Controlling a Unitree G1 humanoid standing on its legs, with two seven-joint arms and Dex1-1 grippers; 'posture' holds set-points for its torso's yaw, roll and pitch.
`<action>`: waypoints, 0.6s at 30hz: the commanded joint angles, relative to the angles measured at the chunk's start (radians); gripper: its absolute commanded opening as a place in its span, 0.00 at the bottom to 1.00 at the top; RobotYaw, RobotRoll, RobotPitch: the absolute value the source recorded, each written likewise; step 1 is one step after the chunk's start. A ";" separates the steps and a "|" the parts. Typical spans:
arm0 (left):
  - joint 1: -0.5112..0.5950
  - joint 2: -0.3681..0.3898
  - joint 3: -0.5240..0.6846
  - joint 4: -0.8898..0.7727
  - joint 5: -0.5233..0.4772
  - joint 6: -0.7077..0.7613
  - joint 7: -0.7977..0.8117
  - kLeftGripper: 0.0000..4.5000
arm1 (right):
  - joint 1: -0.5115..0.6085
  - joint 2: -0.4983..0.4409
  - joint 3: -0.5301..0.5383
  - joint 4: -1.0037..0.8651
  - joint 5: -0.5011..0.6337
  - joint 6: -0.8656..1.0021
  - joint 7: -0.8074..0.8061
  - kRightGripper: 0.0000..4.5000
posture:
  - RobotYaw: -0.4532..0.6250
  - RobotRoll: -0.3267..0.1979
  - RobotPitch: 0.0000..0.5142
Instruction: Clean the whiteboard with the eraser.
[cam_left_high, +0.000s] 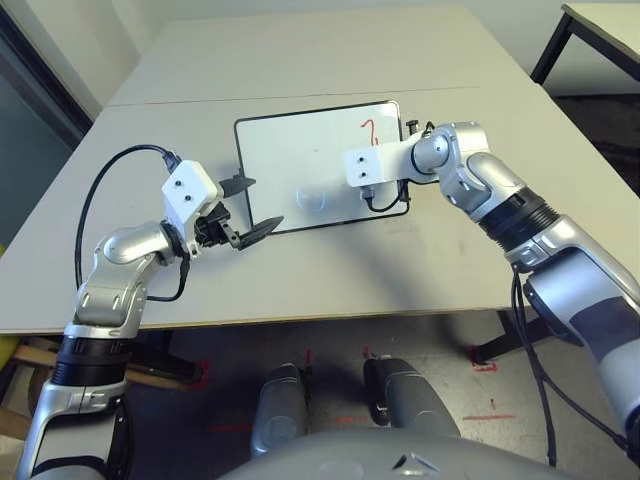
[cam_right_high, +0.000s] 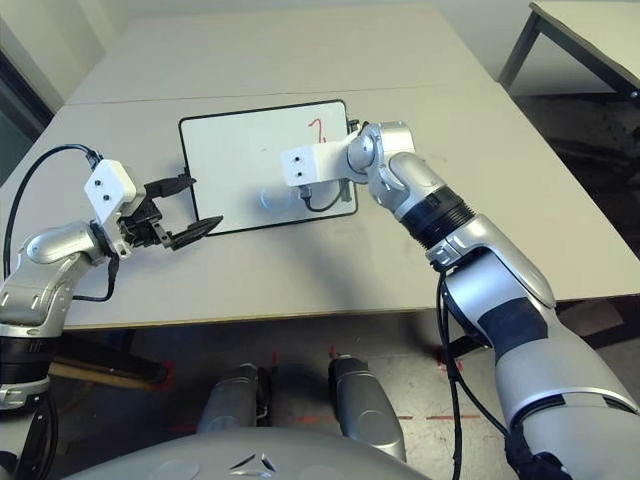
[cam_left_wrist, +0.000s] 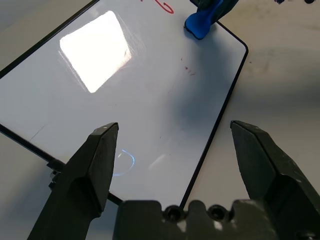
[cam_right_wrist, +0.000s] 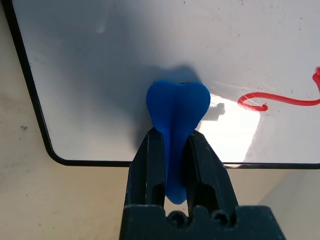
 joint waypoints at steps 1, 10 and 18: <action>-0.010 0.001 -0.007 0.005 0.005 0.004 -0.006 1.00 | 0.027 0.043 0.023 -0.018 -0.007 0.018 0.015 0.08 | 0.36 0.62 0.20; -0.003 -0.003 -0.003 -0.004 -0.001 0.010 0.000 1.00 | 0.020 0.119 0.054 -0.069 -0.023 0.013 0.025 0.08 | 0.37 0.62 0.19; 0.001 -0.006 0.002 -0.005 0.003 0.006 0.007 1.00 | 0.034 0.134 0.083 -0.093 -0.044 0.006 0.048 0.08 | 0.38 0.62 0.18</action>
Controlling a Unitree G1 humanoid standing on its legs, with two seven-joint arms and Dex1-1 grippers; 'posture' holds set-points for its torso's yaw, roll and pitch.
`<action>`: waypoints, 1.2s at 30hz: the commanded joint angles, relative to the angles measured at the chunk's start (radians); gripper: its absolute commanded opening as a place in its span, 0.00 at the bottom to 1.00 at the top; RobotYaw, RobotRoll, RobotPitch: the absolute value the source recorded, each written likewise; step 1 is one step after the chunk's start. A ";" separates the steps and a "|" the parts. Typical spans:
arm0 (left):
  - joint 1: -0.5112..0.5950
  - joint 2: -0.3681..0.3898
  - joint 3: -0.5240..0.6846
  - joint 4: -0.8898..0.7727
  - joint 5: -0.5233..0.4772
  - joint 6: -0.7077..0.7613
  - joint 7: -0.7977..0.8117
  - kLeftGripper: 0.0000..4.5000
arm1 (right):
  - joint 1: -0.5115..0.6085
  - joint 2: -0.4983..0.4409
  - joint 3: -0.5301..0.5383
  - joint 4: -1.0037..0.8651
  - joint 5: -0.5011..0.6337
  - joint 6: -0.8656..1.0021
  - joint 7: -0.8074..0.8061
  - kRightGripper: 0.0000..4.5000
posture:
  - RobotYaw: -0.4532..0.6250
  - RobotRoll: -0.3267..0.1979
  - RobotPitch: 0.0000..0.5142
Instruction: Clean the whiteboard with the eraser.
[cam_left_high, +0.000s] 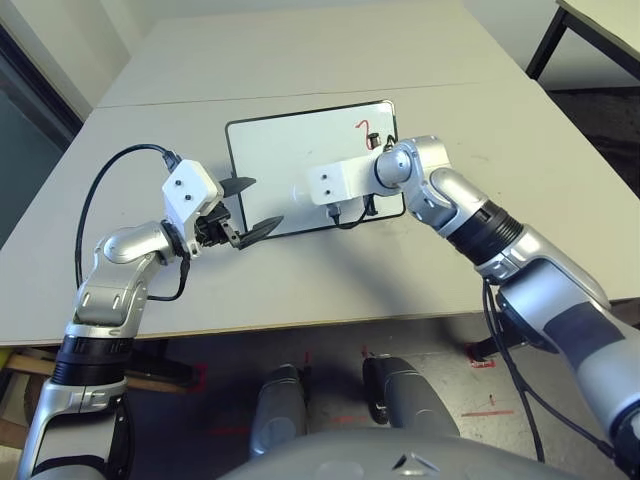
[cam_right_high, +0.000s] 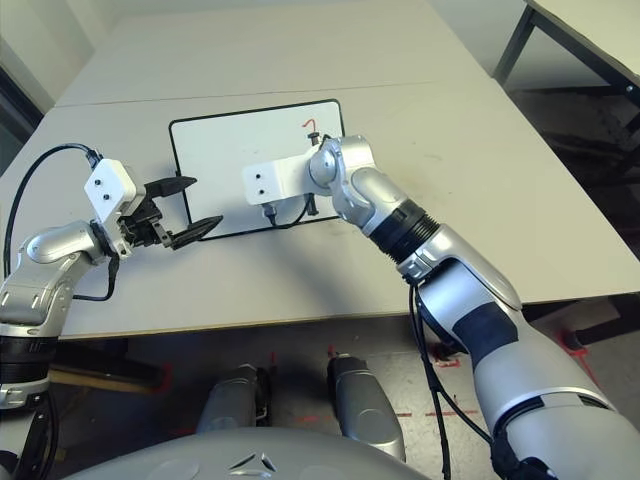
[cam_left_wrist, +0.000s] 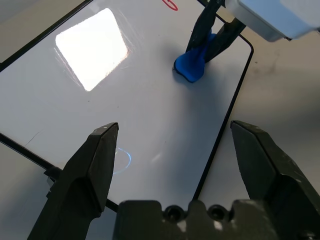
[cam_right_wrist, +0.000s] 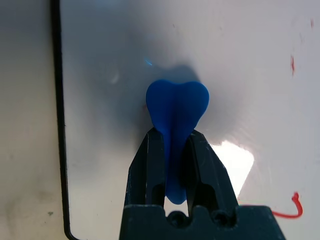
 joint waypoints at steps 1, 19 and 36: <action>0.001 -0.003 0.002 -0.005 0.004 0.003 0.008 1.00 | 0.018 -0.013 0.011 0.005 -0.013 -0.004 0.010 0.08 | 0.38 0.62 0.18; -0.084 -0.031 -0.040 0.095 0.032 -0.046 -0.013 1.00 | -0.104 -0.205 -0.115 0.061 0.039 -0.052 0.077 0.08 | 0.33 0.62 0.13; -0.128 -0.037 -0.036 0.141 0.063 -0.093 0.001 1.00 | -0.272 -0.090 -0.109 0.529 0.032 -0.236 -0.096 0.08 | 0.36 0.62 0.13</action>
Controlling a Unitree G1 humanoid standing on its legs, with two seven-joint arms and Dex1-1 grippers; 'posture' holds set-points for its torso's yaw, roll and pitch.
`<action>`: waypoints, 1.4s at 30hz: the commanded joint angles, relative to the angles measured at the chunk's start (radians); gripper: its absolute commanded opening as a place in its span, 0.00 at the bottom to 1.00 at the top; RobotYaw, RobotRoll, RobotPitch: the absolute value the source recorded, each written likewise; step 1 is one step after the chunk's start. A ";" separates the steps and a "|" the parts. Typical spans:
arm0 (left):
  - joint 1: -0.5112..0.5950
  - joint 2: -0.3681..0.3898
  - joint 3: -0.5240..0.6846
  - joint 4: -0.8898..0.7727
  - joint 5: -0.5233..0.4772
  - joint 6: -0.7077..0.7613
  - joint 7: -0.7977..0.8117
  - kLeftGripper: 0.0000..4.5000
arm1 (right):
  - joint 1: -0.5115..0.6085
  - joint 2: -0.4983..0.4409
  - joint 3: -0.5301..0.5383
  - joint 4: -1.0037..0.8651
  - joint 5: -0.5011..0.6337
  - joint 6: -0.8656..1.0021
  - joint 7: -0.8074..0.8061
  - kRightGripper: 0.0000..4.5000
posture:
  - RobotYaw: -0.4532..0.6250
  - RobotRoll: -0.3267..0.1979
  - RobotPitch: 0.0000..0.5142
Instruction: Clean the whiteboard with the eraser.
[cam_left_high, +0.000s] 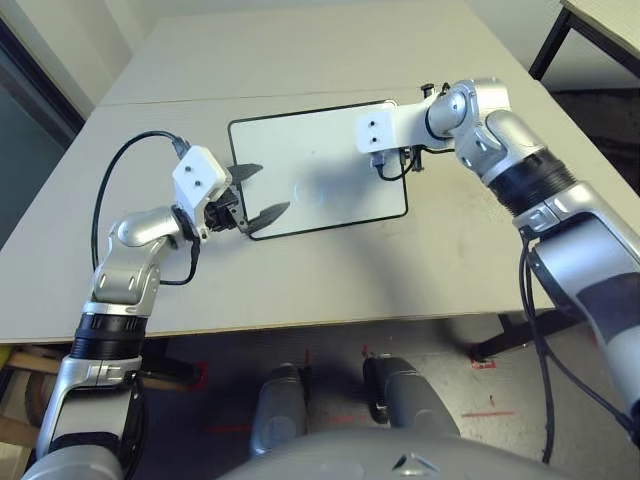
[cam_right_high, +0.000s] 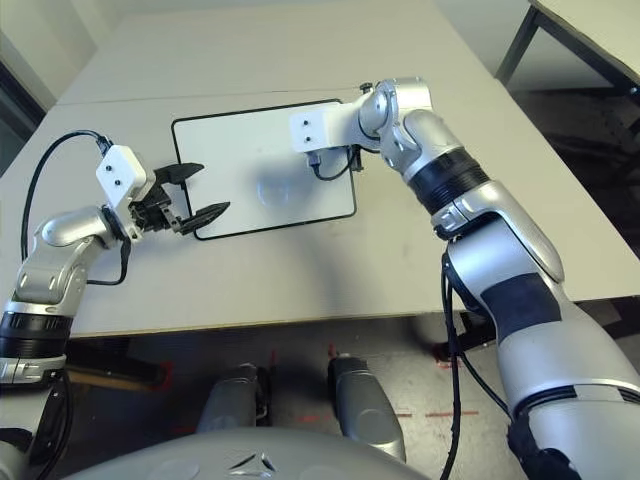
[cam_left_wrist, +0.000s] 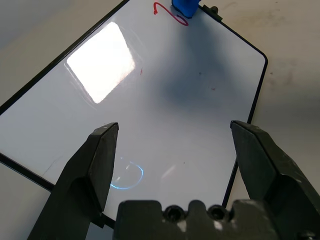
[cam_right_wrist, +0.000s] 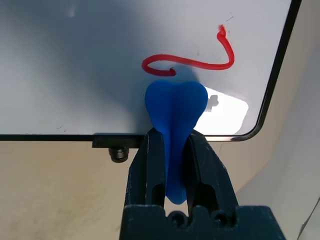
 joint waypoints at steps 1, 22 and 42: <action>-0.008 -0.001 0.003 0.013 0.012 -0.009 0.006 1.00 | -0.029 0.027 0.005 0.093 -0.004 -0.038 -0.042 0.08 | 0.36 0.62 0.13; 0.013 0.001 0.002 -0.017 0.009 0.009 0.010 1.00 | -0.059 0.108 0.022 0.222 -0.020 -0.123 -0.049 0.08 | 0.38 0.62 0.14; -0.012 -0.007 -0.008 -0.002 0.011 0.006 0.003 1.00 | -0.105 0.028 0.001 0.319 -0.001 -0.117 -0.087 0.08 | 0.36 0.62 0.13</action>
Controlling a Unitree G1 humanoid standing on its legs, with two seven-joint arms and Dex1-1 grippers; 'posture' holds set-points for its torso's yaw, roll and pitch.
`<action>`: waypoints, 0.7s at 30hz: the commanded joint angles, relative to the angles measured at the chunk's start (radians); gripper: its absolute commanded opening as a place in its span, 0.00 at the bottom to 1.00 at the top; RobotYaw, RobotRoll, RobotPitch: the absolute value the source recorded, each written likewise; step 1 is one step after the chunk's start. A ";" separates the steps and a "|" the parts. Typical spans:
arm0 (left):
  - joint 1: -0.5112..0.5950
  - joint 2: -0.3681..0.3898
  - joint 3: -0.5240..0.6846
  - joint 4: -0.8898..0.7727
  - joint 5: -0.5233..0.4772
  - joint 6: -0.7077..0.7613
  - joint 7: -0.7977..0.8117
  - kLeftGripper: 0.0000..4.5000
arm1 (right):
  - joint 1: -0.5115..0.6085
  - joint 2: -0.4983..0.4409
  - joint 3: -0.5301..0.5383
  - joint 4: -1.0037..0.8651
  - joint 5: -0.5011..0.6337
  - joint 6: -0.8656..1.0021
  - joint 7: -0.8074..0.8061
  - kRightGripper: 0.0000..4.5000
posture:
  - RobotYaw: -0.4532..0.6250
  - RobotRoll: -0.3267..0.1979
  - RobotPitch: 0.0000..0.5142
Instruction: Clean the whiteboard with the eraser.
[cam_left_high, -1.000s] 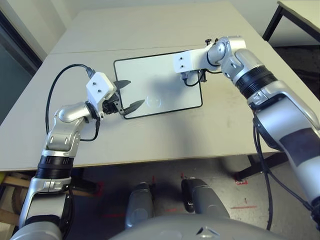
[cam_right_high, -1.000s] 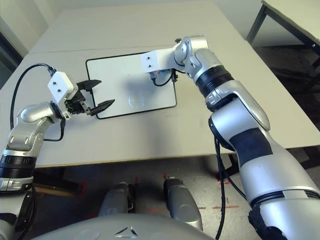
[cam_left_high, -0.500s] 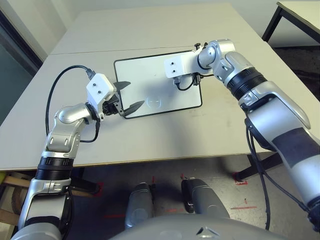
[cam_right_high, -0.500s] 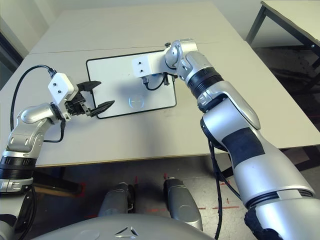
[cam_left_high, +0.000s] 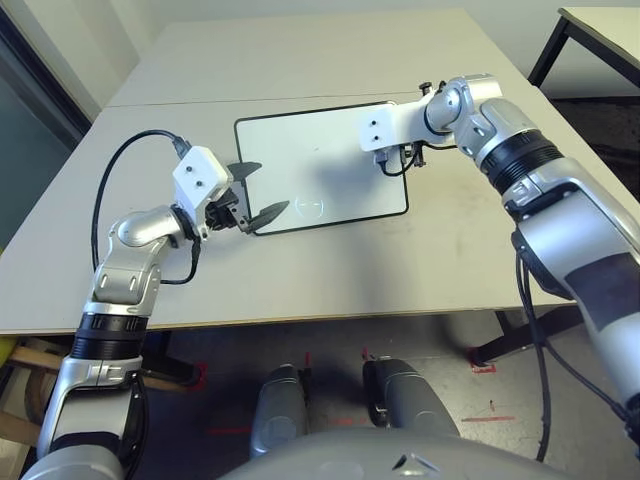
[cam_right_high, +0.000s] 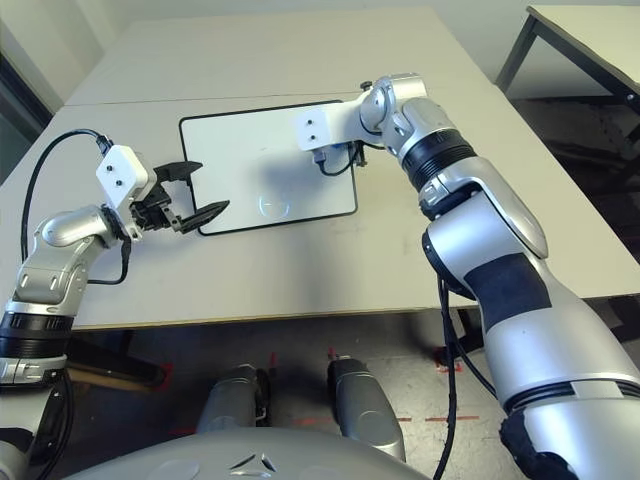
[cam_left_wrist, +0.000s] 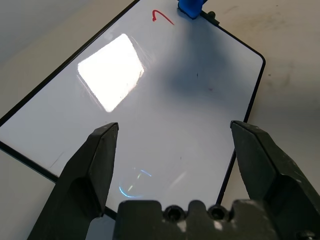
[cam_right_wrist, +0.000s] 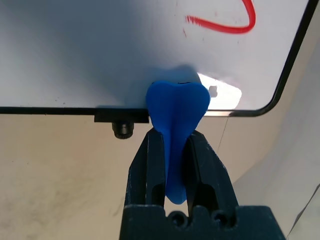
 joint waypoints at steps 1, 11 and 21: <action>-0.010 -0.004 -0.008 0.003 0.005 0.005 -0.005 1.00 | -0.029 0.019 -0.019 0.043 0.011 0.018 -0.009 0.08 | 0.36 0.62 0.13; 0.002 -0.012 -0.010 -0.016 0.004 0.013 0.003 1.00 | -0.072 0.102 -0.033 0.092 0.036 0.013 0.015 0.08 | 0.38 0.62 0.14; 0.026 -0.017 -0.006 -0.040 0.003 0.021 0.017 1.00 | -0.101 0.158 -0.036 0.122 0.051 0.015 0.003 0.08 | 0.39 0.62 0.15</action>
